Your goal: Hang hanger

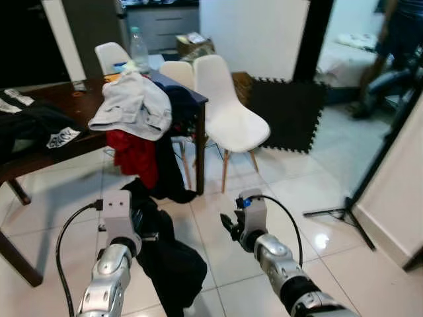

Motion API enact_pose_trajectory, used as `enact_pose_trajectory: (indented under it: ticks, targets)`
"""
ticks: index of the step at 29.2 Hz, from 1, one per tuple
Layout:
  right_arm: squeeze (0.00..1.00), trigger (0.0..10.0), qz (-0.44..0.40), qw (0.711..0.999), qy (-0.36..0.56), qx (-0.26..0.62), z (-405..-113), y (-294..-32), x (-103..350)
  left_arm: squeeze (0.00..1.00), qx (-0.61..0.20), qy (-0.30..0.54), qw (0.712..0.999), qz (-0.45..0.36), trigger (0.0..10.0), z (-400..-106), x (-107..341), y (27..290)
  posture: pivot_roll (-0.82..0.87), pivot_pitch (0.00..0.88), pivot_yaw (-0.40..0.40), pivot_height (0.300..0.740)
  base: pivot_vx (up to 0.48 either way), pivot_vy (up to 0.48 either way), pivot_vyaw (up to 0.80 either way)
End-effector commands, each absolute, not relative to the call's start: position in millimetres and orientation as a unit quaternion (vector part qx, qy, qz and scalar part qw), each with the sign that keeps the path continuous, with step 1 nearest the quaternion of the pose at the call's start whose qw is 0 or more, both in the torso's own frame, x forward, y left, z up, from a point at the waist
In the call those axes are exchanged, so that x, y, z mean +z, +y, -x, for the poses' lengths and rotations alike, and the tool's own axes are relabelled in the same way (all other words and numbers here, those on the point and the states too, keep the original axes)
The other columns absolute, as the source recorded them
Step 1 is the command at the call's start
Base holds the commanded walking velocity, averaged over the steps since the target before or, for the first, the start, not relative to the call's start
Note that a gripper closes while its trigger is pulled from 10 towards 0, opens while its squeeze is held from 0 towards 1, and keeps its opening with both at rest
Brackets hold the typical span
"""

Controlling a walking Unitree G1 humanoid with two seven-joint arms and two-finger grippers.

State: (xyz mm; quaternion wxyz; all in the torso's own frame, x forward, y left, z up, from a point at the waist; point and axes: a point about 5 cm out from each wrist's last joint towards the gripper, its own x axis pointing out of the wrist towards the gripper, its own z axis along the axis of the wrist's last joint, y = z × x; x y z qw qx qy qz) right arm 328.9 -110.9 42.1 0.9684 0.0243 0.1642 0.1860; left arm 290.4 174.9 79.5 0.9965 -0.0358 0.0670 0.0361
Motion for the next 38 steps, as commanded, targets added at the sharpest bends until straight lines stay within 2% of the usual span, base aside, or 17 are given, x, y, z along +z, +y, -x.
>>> enact_pose_trajectory:
  ticks: [1, 8, 12, 14, 16, 19, 21, 24, 27, 29, 34, 38]
  targets:
    - [0.00, 10.0, -0.035, 0.970, 0.160, 0.182, -329.8, -106.0, 43.6, 0.00, 0.043, 0.053, 0.997, 0.029, 10.0, -292.2, 87.4, 181.1, 0.14, 0.001, 0.008, 0.740, 0.480, 0.000, 0.00]
    - [0.00, 10.0, -0.047, 0.970, 0.160, 0.176, -331.3, -106.6, 44.8, 0.00, 0.045, 0.046, 0.998, 0.023, 10.0, -293.5, 92.9, 184.2, 0.15, 0.004, 0.008, 0.740, 0.480, 0.000, 0.00]
    - [0.00, 10.0, -0.048, 0.970, 0.160, 0.176, -331.6, -105.8, 45.2, 0.00, 0.041, 0.018, 0.999, 0.011, 10.0, -302.1, 111.1, 187.1, 0.15, 0.008, 0.004, 0.740, 0.480, 0.000, 0.00]
    - [0.00, 10.0, -0.052, 0.970, 0.159, 0.175, -332.2, -105.0, 46.2, 0.00, 0.035, -0.034, 0.999, 0.004, 10.0, -316.1, 145.4, 189.7, 0.15, 0.008, 0.004, 0.740, 0.480, 0.000, 0.00]
    - [0.00, 10.0, -0.053, 0.971, 0.158, 0.174, -332.5, -104.8, 46.6, 0.00, 0.033, -0.050, 0.998, 0.002, 10.0, -320.0, 156.7, 190.1, 0.15, 0.008, 0.004, 0.740, 0.480, 0.000, 0.00]
    - [0.00, 10.0, -0.057, 0.971, 0.154, 0.171, -333.8, -104.3, 48.5, 0.00, 0.016, -0.126, 0.992, -0.017, 10.0, -335.4, 211.0, 189.5, 0.16, 0.006, 0.000, 0.740, 0.480, 0.000, 0.00]
    - [0.00, 10.0, -0.057, 0.971, 0.154, 0.171, -333.8, -104.3, 48.5, 0.00, 0.016, -0.126, 0.992, -0.017, 10.0, -335.4, 211.0, 189.5, 0.16, 0.006, 0.000, 0.740, 0.480, 0.000, 0.00]
    - [0.00, 10.0, -0.059, 0.972, 0.151, 0.171, -335.3, -103.9, 50.4, 0.00, 0.009, -0.201, 0.979, -0.026, 10.0, -345.9, 269.9, 194.1, 0.16, 0.003, -0.008, 0.740, 0.480, 0.000, 0.00]
    - [0.00, 10.0, -0.059, 0.972, 0.150, 0.171, -335.7, -103.9, 50.9, 0.00, 0.005, -0.225, 0.974, -0.036, 10.0, -349.5, 291.8, 196.4, 0.17, 0.000, -0.013, 0.740, 0.480, 0.000, 0.00]
    - [0.00, 10.0, -0.062, 0.972, 0.149, 0.169, -336.7, -104.2, 52.0, 0.00, 0.000, -0.277, 0.959, -0.052, 10.0, -354.6, 340.0, 199.4, 0.17, 0.000, -0.014, 0.740, 0.480, 0.000, 0.00]
    - [0.00, 10.0, -0.066, 0.973, 0.146, 0.166, -338.4, -104.8, 54.1, 0.00, -0.004, -0.320, 0.946, -0.059, 10.0, -355.6, 379.2, 198.8, 0.17, 0.000, -0.011, 0.740, 0.480, 0.000, 0.00]
    - [0.00, 10.0, -0.066, 0.973, 0.145, 0.165, -339.1, -105.4, 54.8, 0.00, -0.013, -0.333, 0.941, -0.061, 10.0, -355.9, 392.7, 195.4, 0.17, 0.000, -0.009, 0.740, 0.480, 0.000, 0.00]
